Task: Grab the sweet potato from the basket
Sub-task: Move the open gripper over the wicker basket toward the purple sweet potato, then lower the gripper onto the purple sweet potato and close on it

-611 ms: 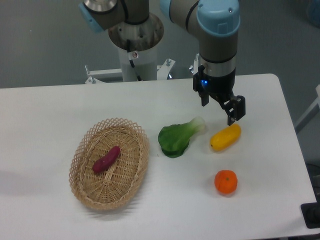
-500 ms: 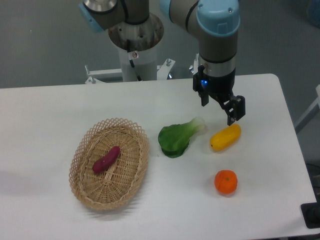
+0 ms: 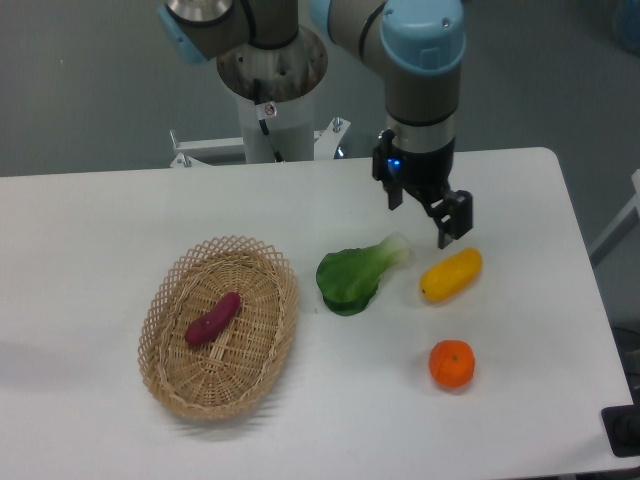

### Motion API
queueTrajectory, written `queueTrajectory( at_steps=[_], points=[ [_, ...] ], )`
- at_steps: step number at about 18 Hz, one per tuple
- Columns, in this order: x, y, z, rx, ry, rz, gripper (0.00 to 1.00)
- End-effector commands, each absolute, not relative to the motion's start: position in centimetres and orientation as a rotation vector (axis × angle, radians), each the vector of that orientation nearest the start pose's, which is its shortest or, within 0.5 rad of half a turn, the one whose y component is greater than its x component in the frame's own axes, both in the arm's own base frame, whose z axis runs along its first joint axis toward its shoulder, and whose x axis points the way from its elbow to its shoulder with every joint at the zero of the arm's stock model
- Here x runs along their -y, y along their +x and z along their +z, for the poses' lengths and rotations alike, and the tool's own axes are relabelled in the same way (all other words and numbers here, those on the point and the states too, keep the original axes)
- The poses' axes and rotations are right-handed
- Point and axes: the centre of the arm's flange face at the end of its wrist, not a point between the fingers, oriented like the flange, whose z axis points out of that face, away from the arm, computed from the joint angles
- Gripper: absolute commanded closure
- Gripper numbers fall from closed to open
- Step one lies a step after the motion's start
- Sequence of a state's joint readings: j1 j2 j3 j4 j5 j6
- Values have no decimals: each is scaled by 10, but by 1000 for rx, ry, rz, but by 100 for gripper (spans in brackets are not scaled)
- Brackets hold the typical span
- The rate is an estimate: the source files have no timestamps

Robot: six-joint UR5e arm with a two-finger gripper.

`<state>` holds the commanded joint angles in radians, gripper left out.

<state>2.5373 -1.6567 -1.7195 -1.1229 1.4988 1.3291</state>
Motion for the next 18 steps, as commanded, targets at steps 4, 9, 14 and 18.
queueTrajectory(
  at_steps=[4,9,14,18],
  points=[
    [-463,-319,399,-254,-2964,148,0],
    [-524,-256,347,-199,-2973,98,0],
    [-549,-219,305,-248,-3016,23,0],
    [-563,-200,274,-348,-3026,3,0]
  ],
)
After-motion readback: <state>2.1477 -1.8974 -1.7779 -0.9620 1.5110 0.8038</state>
